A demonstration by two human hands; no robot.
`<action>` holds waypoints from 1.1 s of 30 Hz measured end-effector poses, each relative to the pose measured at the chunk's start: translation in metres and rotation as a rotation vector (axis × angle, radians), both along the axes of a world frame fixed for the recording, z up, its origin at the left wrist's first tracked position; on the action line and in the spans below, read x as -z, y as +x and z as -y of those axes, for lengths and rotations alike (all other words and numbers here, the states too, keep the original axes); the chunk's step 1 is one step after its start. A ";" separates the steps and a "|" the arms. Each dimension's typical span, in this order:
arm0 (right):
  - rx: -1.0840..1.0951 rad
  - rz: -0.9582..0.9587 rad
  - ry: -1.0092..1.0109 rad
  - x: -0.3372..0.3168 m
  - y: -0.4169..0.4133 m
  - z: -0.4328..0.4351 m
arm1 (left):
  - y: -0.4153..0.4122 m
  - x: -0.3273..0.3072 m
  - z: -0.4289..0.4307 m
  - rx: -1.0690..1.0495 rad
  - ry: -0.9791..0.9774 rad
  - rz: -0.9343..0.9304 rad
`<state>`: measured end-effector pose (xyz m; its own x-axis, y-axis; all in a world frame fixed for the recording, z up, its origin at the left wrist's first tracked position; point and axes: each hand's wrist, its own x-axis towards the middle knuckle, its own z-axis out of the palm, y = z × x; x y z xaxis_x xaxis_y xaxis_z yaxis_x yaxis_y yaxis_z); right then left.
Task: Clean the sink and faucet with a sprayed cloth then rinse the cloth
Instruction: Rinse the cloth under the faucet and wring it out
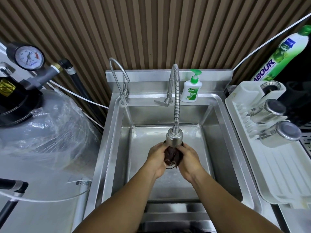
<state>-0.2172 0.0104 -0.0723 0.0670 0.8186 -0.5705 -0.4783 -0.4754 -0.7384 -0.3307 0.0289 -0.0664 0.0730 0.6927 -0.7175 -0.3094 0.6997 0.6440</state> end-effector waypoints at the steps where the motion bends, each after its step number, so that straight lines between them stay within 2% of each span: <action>1: 0.003 0.071 -0.003 -0.004 -0.002 -0.004 | 0.002 -0.002 -0.003 -0.005 -0.006 -0.016; 4: -0.015 0.235 -0.046 -0.003 -0.010 -0.013 | 0.009 -0.005 -0.013 0.002 -0.050 -0.099; 7: -0.001 0.303 -0.109 0.002 -0.018 -0.016 | 0.019 -0.008 -0.014 0.029 -0.064 -0.160; 16: 0.083 0.411 -0.237 0.002 -0.029 -0.023 | 0.029 -0.006 -0.009 0.063 -0.083 -0.254; 25: 0.085 0.465 -0.213 0.009 -0.026 -0.024 | 0.027 -0.003 -0.010 0.098 -0.010 -0.291; 30: 0.016 0.427 -0.222 0.011 -0.025 -0.026 | 0.022 0.001 -0.014 0.084 0.009 -0.305; 33: -0.137 0.221 -0.189 0.005 -0.018 -0.025 | 0.014 0.001 -0.016 0.045 -0.007 -0.218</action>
<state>-0.2347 0.0352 -0.0775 0.1025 0.7097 -0.6970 -0.2387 -0.6627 -0.7099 -0.3172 0.0445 -0.0678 -0.0533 0.6872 -0.7245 -0.1319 0.7143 0.6873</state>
